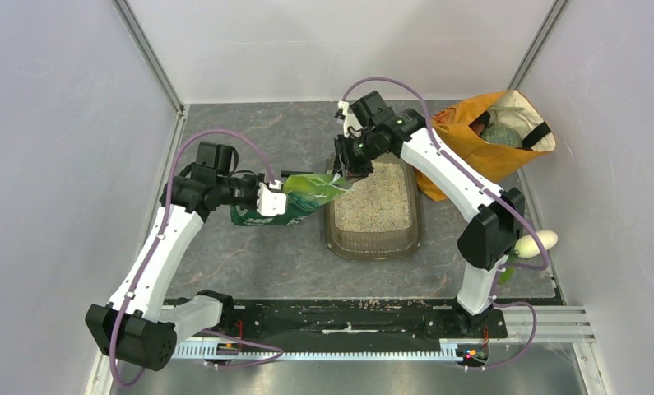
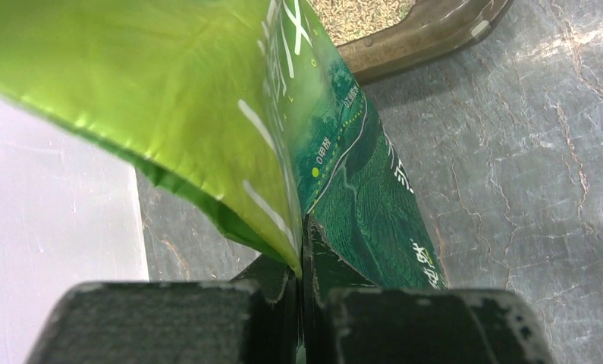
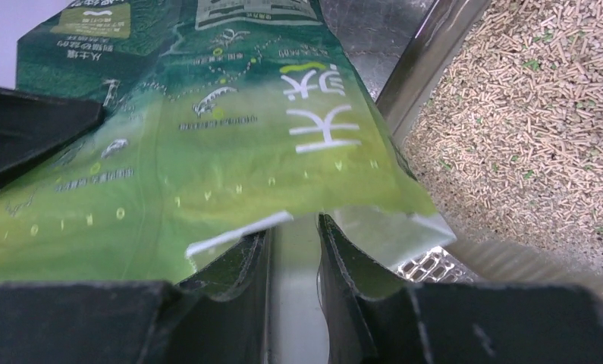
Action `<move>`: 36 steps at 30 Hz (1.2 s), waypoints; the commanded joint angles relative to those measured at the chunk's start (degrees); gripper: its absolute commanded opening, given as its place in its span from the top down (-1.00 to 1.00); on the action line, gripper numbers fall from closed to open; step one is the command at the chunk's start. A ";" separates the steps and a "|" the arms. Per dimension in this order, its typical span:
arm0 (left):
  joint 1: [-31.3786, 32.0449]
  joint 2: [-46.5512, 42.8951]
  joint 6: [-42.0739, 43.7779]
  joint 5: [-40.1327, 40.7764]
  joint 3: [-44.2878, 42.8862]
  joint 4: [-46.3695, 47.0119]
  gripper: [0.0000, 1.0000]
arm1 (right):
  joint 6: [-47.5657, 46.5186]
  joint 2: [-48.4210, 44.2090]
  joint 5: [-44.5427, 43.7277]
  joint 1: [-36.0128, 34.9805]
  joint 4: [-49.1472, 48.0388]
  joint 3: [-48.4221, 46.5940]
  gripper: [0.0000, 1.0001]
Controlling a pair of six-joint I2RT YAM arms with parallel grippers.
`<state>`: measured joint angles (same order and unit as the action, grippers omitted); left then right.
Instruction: Fill the litter box with clean litter
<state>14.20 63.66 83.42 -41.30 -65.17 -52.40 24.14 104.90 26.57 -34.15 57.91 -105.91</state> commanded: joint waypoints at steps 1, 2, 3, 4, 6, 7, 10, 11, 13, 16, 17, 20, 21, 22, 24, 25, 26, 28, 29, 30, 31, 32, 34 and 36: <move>1.42 -3.51 1.05 -5.51 -2.16 4.41 0.96 | 2.49 1.57 -5.85 -2.68 -0.97 -3.51 1.00; 1.68 -3.57 1.00 -5.33 -2.16 4.41 0.96 | 2.74 2.19 -5.80 -3.18 -0.80 -3.53 1.00; 2.03 -3.59 1.04 -5.28 -2.09 4.41 0.96 | 3.07 2.68 -5.81 -3.78 -0.78 -3.47 1.00; 2.30 -3.57 1.08 -5.22 -2.03 4.41 0.96 | 3.18 3.11 -5.69 -4.39 -0.87 -3.43 1.00; 2.89 -3.57 0.91 -4.96 -1.86 4.58 0.96 | 3.57 4.09 -4.91 -5.05 -1.13 -3.47 1.00; 3.18 -3.68 0.80 -4.78 -1.60 4.94 0.96 | 4.03 4.56 -4.21 -5.28 -1.43 -3.52 1.00; 3.50 -4.20 -0.20 -4.33 -0.48 6.80 0.96 | 5.01 6.02 -2.07 -5.83 -2.45 -3.69 1.00; 3.64 -4.36 -0.80 -4.15 -0.04 7.52 0.96 | 5.41 6.38 -1.01 -5.91 -2.90 -3.56 1.00; 3.73 -4.64 -1.96 -3.88 0.75 8.74 0.96 | 6.43 7.08 2.27 -5.91 -4.55 -3.14 1.00; 3.77 -5.27 -4.11 -3.64 1.91 11.05 0.96 | 9.35 6.45 9.88 -5.84 -12.90 0.26 1.00; 3.78 -5.50 -4.53 -3.53 2.33 11.77 0.96 | 10.65 5.88 11.73 -5.82 -15.71 1.52 1.00; 3.77 -6.02 -5.85 -2.76 3.22 13.39 0.96 | 13.17 5.24 17.59 -5.75 -23.54 4.20 1.00; 3.82 -6.19 -6.23 -2.52 3.44 13.71 0.96 | 14.06 5.07 19.26 -5.62 -25.63 4.82 1.00; 3.82 -6.32 -6.48 -2.39 3.55 13.89 0.96 | 15.01 4.78 20.48 -5.48 -27.55 5.60 1.00; 3.78 -6.46 -6.95 -2.01 3.73 14.17 0.96 | 17.87 4.28 23.85 -5.16 -32.59 7.46 1.00; 3.80 -6.54 -7.43 -1.80 3.94 14.62 0.96 | 18.85 4.02 25.13 -4.94 -34.24 8.27 1.00; 3.75 -6.69 -7.94 -1.48 4.23 14.97 0.96 | 19.98 3.72 26.31 -4.82 -36.21 9.34 1.00; 3.73 -7.07 -7.90 -0.99 5.05 15.20 0.96 | 22.59 2.78 28.13 -4.55 -40.47 11.93 1.00; 3.69 -7.33 -7.73 -0.76 5.64 15.22 0.96 | 24.69 2.17 29.25 -4.37 -43.62 13.84 1.00; 3.72 -7.71 -7.51 -0.59 6.17 15.28 0.96 | 27.76 1.45 30.04 -4.18 -48.27 15.62 1.00; 3.73 -8.00 -7.36 -0.41 6.72 15.30 0.96 | 30.71 0.92 30.99 -4.01 -52.42 17.53 1.00; 3.73 -8.10 -7.27 -0.17 7.08 15.38 0.96 | 32.77 0.45 31.78 -3.70 -55.57 18.61 1.00; 3.63 -8.28 -7.31 0.48 7.55 15.33 0.96 | 35.78 -0.62 32.84 -3.03 -60.69 20.73 1.00; 3.47 -8.28 -7.50 0.95 7.60 15.41 0.96 | 37.20 -1.80 33.34 -2.04 -62.90 22.14 1.00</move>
<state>16.62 56.60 76.71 -35.40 -56.95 -46.46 51.48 109.34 50.39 -36.01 13.56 -84.75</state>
